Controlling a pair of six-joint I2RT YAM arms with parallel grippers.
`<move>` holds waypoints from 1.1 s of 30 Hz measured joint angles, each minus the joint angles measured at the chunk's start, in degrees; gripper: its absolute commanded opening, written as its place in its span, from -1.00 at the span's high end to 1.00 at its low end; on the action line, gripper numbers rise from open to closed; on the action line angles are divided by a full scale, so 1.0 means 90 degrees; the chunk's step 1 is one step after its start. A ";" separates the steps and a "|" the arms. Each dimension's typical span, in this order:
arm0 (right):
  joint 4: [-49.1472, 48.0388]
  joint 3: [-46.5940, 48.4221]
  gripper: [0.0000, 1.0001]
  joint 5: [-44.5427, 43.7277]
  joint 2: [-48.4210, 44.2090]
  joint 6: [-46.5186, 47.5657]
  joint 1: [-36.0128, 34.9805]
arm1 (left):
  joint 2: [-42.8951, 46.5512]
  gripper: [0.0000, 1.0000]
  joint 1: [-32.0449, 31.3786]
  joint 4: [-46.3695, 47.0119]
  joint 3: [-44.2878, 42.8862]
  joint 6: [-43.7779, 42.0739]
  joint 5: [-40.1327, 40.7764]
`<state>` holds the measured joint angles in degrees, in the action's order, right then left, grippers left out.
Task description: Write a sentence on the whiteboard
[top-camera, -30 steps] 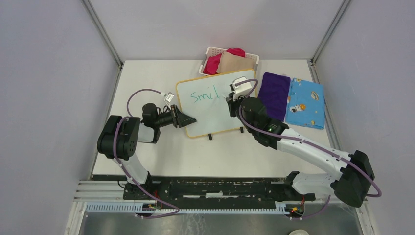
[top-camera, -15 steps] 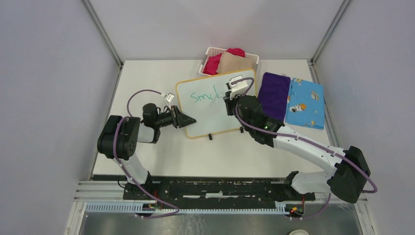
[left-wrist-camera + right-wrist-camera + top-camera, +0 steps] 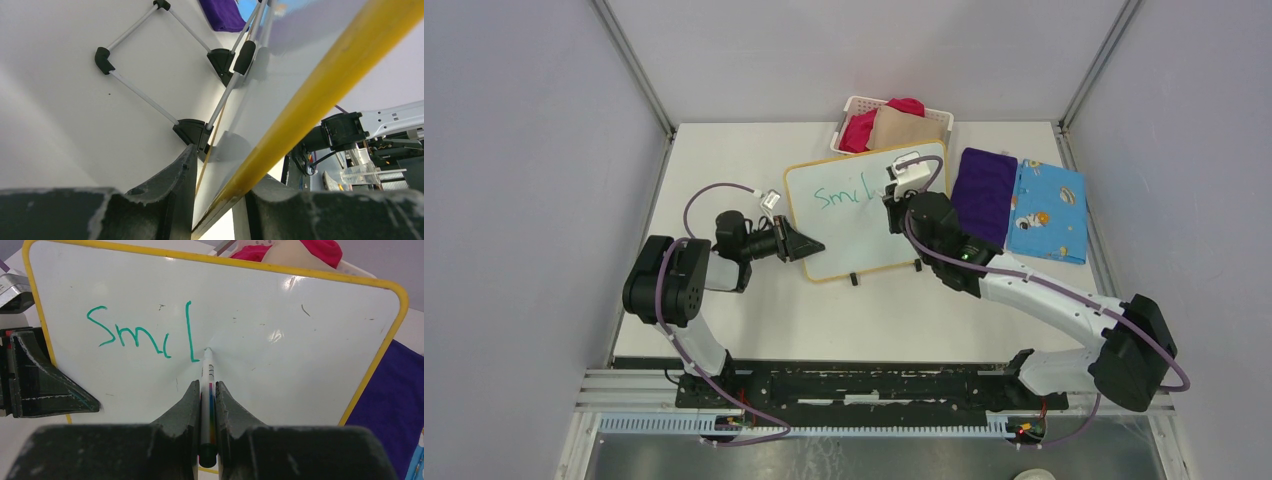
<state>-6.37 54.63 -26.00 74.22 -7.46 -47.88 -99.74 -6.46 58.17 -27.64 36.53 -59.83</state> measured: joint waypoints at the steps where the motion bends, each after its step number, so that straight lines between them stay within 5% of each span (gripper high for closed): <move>1: 0.0000 0.0000 1.00 -0.0002 0.0000 -0.0002 0.0015 | 0.0000 0.29 0.0000 -0.0010 -0.0007 0.0000 -0.0002; 33: 0.0032 0.0199 1.00 -0.0119 0.0085 0.0017 0.0143 | 0.0000 0.53 -0.0005 -0.0119 -0.0075 -0.0325 -0.0056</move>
<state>-6.09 56.42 -27.07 74.98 -7.31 -46.59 -99.74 -6.50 57.10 -28.32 33.61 -60.34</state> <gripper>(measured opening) 0.164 0.290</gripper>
